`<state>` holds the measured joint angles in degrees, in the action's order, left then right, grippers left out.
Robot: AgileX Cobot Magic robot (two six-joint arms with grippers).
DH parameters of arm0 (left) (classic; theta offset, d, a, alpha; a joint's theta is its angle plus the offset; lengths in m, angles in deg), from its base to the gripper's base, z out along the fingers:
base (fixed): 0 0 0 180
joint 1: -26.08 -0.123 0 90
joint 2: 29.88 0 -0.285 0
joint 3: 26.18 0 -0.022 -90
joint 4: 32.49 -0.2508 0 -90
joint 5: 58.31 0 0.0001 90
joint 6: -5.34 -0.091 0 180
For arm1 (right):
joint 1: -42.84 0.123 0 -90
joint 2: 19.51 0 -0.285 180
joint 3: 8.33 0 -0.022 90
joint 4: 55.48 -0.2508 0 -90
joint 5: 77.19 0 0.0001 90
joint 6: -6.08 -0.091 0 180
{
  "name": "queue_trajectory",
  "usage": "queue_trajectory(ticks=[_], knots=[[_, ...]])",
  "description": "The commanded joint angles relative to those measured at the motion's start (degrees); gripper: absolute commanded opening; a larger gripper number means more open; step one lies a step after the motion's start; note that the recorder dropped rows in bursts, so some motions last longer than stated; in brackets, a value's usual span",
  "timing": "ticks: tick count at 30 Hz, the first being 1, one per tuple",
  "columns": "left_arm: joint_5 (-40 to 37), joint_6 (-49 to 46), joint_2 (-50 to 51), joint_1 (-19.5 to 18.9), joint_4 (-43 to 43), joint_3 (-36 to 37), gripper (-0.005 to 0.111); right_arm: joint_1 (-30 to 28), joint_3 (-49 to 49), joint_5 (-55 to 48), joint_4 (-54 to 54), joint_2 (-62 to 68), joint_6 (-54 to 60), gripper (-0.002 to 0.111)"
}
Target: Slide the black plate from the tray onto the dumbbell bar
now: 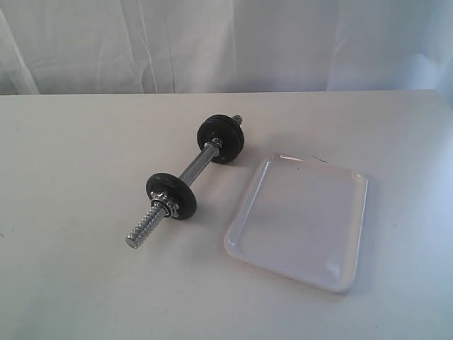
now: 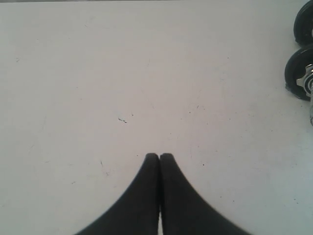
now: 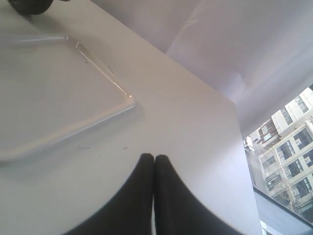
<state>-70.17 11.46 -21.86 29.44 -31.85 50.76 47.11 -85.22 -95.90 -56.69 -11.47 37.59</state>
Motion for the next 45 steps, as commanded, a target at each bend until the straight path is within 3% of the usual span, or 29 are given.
queue_trajectory(ticks=[1,10,16,19,45], knots=[[0.16,-0.16,-0.23,0.19,0.38,0.28,0.0,-0.36,-0.33,0.79,-0.22,-0.26,-0.45,0.0],[0.16,-0.16,-0.23,0.19,0.38,0.28,0.0,-0.36,-0.33,1.04,-0.22,-0.26,-2.32,0.0],[0.16,-0.16,-0.23,0.19,0.38,0.28,0.0,-0.36,-0.33,1.04,-0.22,-0.26,-23.86,0.0],[0.16,-0.16,-0.23,0.19,0.38,0.28,0.0,-0.36,-0.33,1.04,-0.22,-0.26,-28.96,0.0],[0.27,-0.16,-0.23,0.19,0.38,0.28,0.0,-0.36,-0.33,-0.93,-0.22,-0.26,-29.41,0.0]])
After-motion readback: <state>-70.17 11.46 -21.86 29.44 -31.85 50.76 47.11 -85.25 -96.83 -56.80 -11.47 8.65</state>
